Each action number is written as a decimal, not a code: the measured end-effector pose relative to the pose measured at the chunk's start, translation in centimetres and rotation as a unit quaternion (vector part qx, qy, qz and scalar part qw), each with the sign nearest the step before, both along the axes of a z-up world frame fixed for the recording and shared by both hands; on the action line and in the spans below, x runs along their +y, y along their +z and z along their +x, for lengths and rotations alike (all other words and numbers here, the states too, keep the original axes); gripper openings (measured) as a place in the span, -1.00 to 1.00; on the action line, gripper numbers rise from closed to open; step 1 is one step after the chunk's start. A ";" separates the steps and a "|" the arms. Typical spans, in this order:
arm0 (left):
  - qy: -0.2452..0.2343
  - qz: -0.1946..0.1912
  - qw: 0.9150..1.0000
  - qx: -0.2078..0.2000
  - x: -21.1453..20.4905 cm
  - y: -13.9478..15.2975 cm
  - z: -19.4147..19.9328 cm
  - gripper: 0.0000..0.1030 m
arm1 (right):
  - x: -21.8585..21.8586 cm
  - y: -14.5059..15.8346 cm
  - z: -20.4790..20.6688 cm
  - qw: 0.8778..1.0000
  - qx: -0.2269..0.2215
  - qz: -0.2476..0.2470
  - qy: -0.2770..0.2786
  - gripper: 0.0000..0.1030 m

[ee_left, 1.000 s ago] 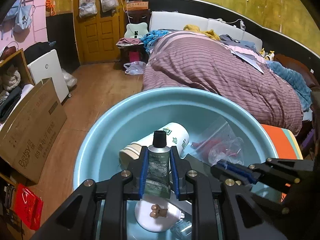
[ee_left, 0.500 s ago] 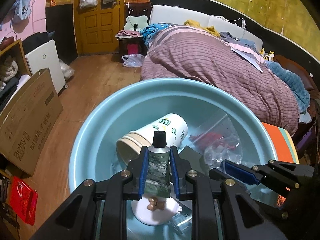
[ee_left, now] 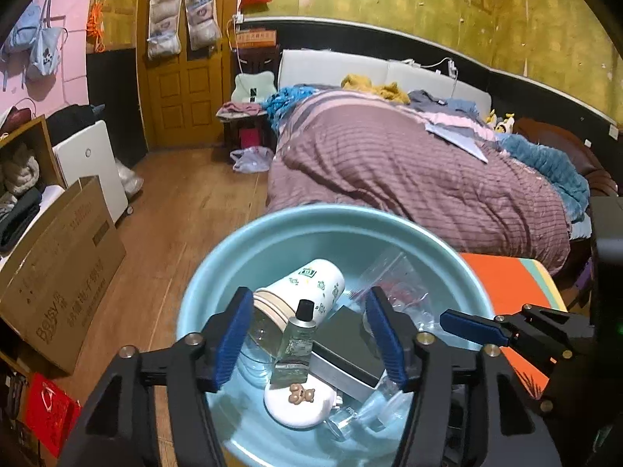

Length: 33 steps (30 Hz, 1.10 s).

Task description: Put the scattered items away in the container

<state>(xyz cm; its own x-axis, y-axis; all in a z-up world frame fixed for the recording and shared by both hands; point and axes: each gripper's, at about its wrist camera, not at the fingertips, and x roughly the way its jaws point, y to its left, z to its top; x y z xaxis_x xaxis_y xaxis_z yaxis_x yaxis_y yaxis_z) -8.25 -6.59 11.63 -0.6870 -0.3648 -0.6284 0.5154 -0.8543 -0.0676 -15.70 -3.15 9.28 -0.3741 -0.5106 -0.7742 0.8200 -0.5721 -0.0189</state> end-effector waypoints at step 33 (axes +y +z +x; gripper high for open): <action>-0.188 -0.059 0.980 -0.028 16.6 -0.1 3.9 1.00 | 21.0 2.5 10.0 0.974 0.018 -0.096 -0.203 0.75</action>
<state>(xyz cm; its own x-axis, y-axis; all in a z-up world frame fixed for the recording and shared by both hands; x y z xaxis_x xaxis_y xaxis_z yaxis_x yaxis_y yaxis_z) -4.38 9.99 11.49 -0.7527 -0.1643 -0.6376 0.1626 -0.9848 0.0619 -5.67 17.83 11.74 -0.6006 -0.4490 -0.6616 0.5264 -0.8449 0.0955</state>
